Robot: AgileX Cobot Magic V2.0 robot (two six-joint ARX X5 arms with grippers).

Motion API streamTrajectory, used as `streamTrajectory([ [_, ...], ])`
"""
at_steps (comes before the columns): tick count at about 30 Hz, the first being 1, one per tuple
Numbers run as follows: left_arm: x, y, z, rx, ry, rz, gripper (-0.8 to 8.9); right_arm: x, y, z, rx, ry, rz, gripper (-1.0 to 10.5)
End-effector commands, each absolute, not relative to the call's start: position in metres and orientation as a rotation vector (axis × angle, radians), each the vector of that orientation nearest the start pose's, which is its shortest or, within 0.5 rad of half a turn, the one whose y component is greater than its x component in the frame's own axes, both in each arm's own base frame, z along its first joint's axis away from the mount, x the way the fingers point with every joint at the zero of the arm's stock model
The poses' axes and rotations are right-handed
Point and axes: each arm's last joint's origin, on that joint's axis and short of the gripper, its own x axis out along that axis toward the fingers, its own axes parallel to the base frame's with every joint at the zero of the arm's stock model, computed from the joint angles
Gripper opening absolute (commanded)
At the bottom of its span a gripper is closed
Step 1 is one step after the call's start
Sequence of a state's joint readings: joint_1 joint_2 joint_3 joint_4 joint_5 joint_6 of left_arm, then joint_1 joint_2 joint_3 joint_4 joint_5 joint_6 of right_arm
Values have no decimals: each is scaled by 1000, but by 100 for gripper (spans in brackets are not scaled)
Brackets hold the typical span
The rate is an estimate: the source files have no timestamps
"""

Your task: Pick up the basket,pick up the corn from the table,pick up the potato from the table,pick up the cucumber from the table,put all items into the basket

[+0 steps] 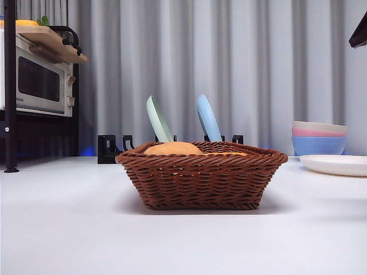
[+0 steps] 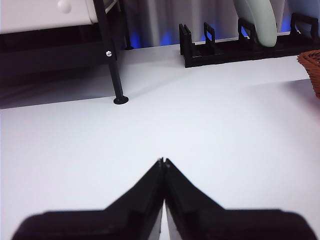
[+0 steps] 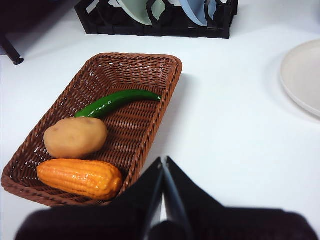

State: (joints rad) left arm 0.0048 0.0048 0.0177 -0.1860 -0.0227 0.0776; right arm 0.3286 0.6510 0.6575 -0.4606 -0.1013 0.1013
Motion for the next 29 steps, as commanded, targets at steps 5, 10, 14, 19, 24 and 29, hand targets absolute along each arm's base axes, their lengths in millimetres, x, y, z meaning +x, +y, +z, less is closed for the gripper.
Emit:
streamTrajectory([
  [5, 96, 1, 147, 73, 184, 23, -3, 133, 48, 282, 56, 473, 394, 2],
  [10, 96, 1, 147, 73, 184, 23, -3, 133, 48, 282, 56, 473, 394, 2],
  [14, 96, 1, 147, 73, 184, 23, -3, 133, 48, 282, 51, 472, 393, 1],
  [19, 96, 1, 147, 73, 184, 23, -3, 122, 41, 287, -73, 398, 363, 2],
  [24, 96, 1, 147, 73, 184, 23, -3, 110, 31, 277, -123, 235, 350, 1],
  [29, 96, 1, 147, 73, 183, 23, -3, 99, 20, 242, -96, 69, 277, 1],
])
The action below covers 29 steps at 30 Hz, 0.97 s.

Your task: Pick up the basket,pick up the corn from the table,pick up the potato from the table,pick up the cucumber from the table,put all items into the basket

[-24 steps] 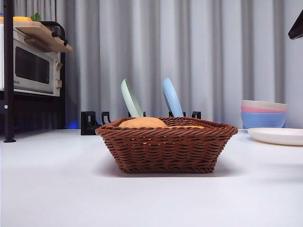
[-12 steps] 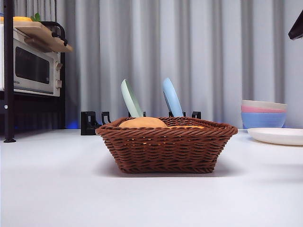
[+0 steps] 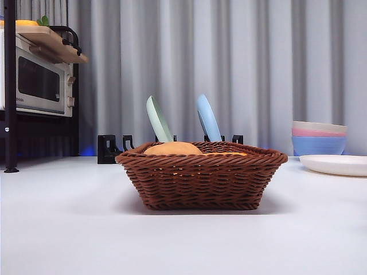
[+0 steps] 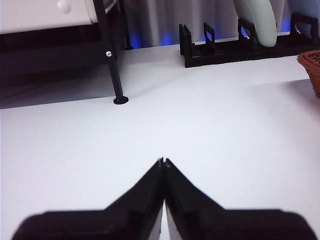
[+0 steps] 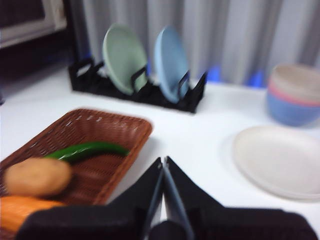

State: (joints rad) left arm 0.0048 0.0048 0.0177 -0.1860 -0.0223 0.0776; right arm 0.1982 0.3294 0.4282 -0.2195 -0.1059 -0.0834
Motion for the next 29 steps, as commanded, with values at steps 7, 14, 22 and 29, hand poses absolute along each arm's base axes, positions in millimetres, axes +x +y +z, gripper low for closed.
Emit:
streamTrajectory([
  [7, 96, 1, 147, 73, 184, 23, -3, 94, 12, 182, -41, 43, 205, 1],
  [14, 96, 1, 147, 73, 182, 23, -3, 96, 13, 154, -15, 112, 205, 1],
  [22, 96, 1, 147, 73, 181, 24, -3, 96, 12, 147, 47, 195, 192, 2],
  [29, 96, 1, 147, 73, 181, 23, -3, 96, 12, 147, 47, 197, 192, 1],
])
